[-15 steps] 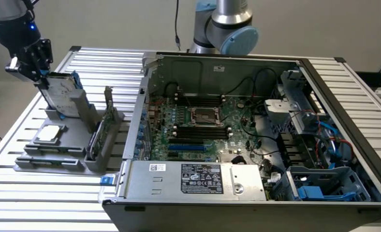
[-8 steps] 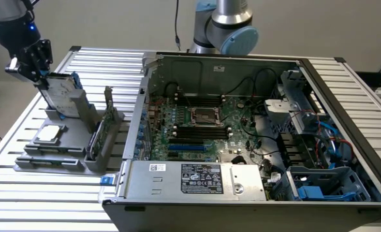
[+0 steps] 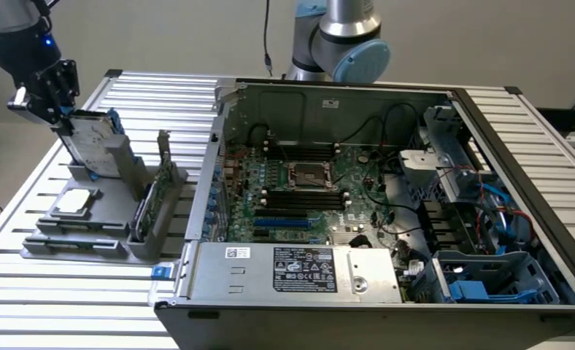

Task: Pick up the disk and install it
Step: 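Pick up the disk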

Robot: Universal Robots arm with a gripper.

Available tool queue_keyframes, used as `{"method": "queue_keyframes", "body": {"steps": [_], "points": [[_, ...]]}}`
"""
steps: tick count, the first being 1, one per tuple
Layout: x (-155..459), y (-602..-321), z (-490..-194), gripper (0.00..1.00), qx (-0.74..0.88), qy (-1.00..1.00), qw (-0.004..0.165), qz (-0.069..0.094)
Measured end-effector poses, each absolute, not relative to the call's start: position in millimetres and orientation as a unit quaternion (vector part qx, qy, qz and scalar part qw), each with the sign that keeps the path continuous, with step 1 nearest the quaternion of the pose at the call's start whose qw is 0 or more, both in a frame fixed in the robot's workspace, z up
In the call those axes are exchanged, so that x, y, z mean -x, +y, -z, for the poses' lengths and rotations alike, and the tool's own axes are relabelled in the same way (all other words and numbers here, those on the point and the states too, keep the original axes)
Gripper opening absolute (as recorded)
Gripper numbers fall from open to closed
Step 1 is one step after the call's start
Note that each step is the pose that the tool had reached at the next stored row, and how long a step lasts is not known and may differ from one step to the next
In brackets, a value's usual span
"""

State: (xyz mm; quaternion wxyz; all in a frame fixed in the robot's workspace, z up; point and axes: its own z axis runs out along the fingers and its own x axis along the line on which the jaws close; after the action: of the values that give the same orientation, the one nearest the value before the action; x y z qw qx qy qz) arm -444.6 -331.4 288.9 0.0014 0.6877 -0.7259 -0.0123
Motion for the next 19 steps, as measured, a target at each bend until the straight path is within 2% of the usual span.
{"method": "queue_keyframes", "body": {"steps": [19], "points": [[444.6,-331.4,-291.9,0.33,-0.688,-0.726,-0.001,0.011]]}}
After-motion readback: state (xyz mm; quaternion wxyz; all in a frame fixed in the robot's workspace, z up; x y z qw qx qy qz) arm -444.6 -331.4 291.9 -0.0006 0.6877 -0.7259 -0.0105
